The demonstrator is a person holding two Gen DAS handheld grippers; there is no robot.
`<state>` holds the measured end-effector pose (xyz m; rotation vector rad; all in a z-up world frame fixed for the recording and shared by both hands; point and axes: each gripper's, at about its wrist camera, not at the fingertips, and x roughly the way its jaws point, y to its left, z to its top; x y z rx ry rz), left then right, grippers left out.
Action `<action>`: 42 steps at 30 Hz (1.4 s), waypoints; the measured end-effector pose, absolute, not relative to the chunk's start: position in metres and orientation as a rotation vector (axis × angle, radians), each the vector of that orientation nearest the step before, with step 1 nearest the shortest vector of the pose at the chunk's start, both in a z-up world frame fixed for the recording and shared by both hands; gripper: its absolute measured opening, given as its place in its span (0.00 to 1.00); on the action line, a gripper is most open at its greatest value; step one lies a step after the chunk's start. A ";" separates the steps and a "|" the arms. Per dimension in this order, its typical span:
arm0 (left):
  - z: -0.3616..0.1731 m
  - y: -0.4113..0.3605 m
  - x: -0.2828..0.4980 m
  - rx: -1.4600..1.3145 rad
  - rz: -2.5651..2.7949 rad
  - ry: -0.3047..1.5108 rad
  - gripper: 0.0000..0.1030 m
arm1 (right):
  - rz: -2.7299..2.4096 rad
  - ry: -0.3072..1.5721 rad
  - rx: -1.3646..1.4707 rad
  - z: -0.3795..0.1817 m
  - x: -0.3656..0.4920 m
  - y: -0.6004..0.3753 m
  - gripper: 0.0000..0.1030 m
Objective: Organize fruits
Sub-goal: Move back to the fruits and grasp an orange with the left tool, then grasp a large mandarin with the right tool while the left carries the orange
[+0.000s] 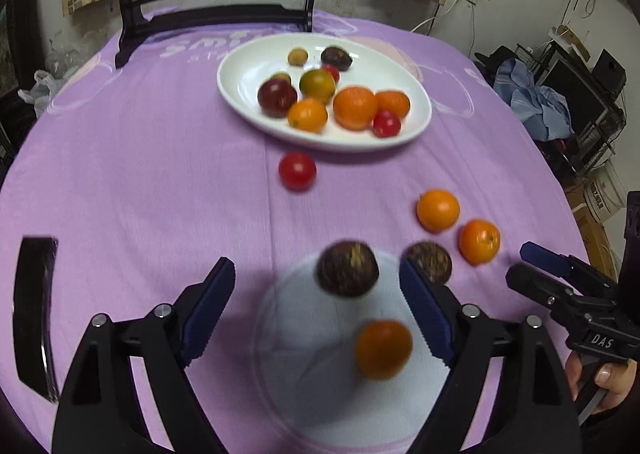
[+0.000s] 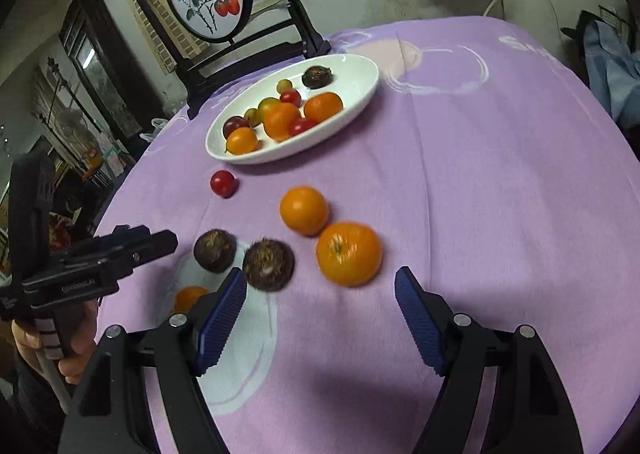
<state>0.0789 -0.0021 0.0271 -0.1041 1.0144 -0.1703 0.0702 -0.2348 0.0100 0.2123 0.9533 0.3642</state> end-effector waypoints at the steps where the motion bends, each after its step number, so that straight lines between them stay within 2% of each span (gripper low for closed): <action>1: 0.024 -0.003 0.075 -0.107 -0.170 1.021 0.80 | 0.361 0.955 0.210 0.008 0.066 -0.235 0.75; 13: 0.004 -0.030 0.052 -0.024 -0.222 1.065 0.80 | 0.341 1.005 0.204 -0.014 0.036 -0.235 0.75; 16: -0.009 -0.034 0.058 -0.026 -0.227 1.100 0.73 | 0.344 1.003 0.201 -0.014 0.034 -0.235 0.76; 17: -0.012 -0.035 0.059 -0.027 -0.230 1.107 0.70 | 0.346 1.000 0.196 -0.013 0.034 -0.234 0.76; 19: -0.011 -0.038 0.057 0.000 -0.245 1.079 0.58 | 0.345 0.998 0.183 -0.013 0.033 -0.233 0.76; 21: -0.010 -0.039 0.057 -0.021 -0.291 1.084 0.39 | 0.348 1.000 0.162 -0.013 0.034 -0.229 0.76; 22: -0.009 -0.039 0.058 -0.038 -0.309 1.092 0.34 | 0.349 1.003 0.150 -0.014 0.035 -0.228 0.76; 34: -0.011 -0.018 0.058 -0.074 -0.347 1.083 0.35 | 0.258 1.031 -0.037 -0.019 0.078 -0.208 0.76; 42: -0.013 -0.018 0.057 -0.078 -0.370 1.055 0.35 | 0.189 0.978 -0.077 -0.024 0.102 -0.199 0.74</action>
